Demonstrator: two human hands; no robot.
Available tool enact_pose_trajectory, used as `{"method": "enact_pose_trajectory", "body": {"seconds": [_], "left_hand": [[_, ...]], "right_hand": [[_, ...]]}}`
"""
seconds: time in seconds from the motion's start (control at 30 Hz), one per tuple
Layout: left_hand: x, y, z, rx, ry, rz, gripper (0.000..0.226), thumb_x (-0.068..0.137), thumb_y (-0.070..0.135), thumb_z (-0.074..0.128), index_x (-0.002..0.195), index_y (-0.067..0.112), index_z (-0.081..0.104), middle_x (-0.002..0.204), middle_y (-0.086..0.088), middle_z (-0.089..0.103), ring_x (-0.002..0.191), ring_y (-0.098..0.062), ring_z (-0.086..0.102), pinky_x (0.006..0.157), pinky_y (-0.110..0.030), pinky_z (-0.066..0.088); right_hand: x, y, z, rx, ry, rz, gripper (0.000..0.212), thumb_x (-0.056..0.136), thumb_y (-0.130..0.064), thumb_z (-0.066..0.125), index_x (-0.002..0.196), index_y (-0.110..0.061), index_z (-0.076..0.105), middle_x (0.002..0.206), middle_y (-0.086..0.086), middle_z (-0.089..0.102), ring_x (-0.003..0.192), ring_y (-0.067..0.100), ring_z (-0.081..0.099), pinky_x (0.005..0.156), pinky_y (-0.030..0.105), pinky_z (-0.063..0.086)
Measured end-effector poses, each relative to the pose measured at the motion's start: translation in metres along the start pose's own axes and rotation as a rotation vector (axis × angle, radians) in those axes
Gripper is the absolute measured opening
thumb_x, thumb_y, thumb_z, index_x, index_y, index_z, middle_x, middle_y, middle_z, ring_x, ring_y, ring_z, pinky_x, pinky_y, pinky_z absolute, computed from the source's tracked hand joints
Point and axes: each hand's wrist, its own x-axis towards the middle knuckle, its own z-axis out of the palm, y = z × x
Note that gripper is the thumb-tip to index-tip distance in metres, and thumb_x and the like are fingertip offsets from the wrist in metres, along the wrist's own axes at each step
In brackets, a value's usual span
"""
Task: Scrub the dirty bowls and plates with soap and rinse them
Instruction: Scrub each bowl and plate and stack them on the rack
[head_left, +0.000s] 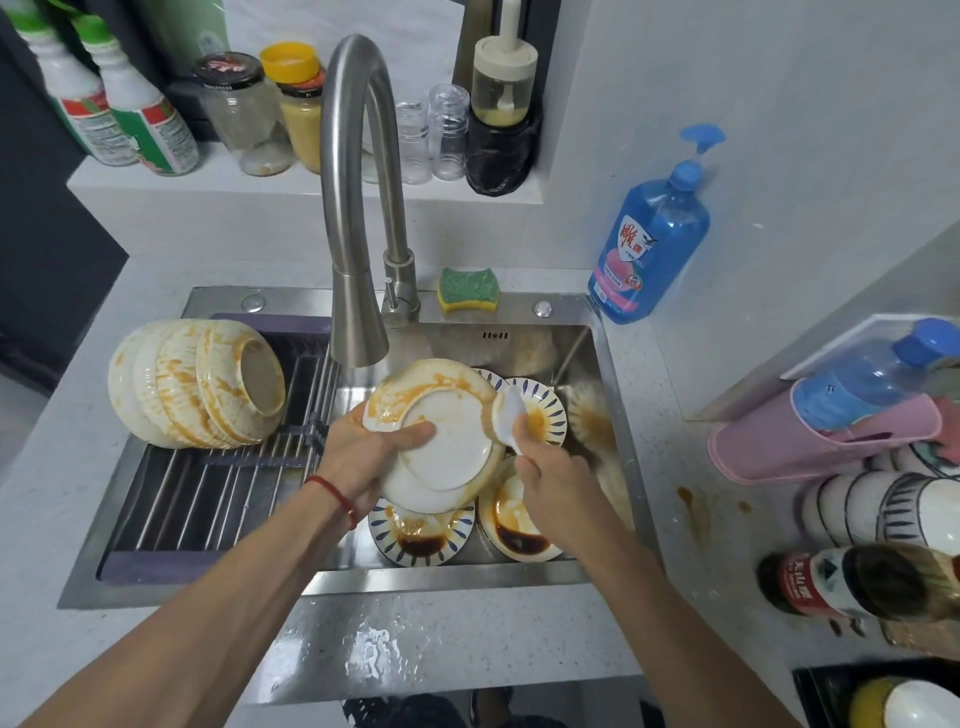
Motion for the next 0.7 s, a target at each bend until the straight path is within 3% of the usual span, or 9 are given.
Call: {"method": "enact_pose_trajectory", "body": {"seconds": [0.13,0.3,0.37,0.53,0.7], "left_hand": [[0.002,-0.003,-0.003,-0.071,0.004,-0.031,0.066,0.063,-0.002,0.087,0.125,0.008,0.067,0.112,-0.01,0.078,0.104,-0.031,0.075,0.08,-0.047,0.064],[0.007,-0.008,-0.006,-0.131,0.053,-0.064,0.072,0.065,0.001,0.088,0.132,0.008,0.062,0.118,-0.012,0.076,0.108,-0.034,0.073,0.079,-0.05,0.064],[0.008,-0.011,-0.006,-0.169,0.073,-0.081,0.076,0.063,0.005,0.089,0.134,0.008,0.062,0.12,-0.013,0.075,0.11,-0.036,0.072,0.084,-0.056,0.062],[0.011,-0.017,-0.008,-0.239,0.099,-0.138,0.066,0.069,0.01,0.088,0.131,0.009,0.065,0.121,-0.016,0.075,0.11,-0.039,0.072,0.09,-0.071,0.054],[0.016,-0.023,-0.007,-0.285,0.136,-0.208,0.054,0.08,0.01,0.083,0.131,0.007,0.064,0.121,-0.019,0.074,0.111,-0.041,0.071,0.093,-0.074,0.052]], "right_hand": [[-0.001,0.002,-0.005,-0.015,0.012,0.024,0.053,0.111,-0.024,0.034,0.163,-0.031,0.021,0.1,0.01,0.063,0.074,0.008,0.049,0.061,0.02,0.038],[-0.004,-0.004,0.0,-0.002,-0.001,0.011,0.053,0.111,-0.026,0.034,0.162,-0.035,0.021,0.103,0.009,0.063,0.084,0.014,0.055,0.078,0.039,0.051],[-0.002,-0.002,0.001,0.011,0.011,0.036,0.053,0.111,-0.025,0.034,0.162,-0.033,0.022,0.103,0.01,0.063,0.083,0.015,0.055,0.079,0.04,0.052],[-0.015,-0.003,0.013,-0.049,0.006,0.049,0.054,0.11,-0.03,0.035,0.16,-0.042,0.017,0.106,-0.001,0.062,0.09,0.013,0.055,0.084,0.043,0.055],[-0.03,-0.008,0.021,-0.159,-0.034,0.021,0.07,0.107,-0.022,0.047,0.16,-0.04,0.005,0.099,0.002,0.063,0.082,0.018,0.063,0.073,0.042,0.061]]}}
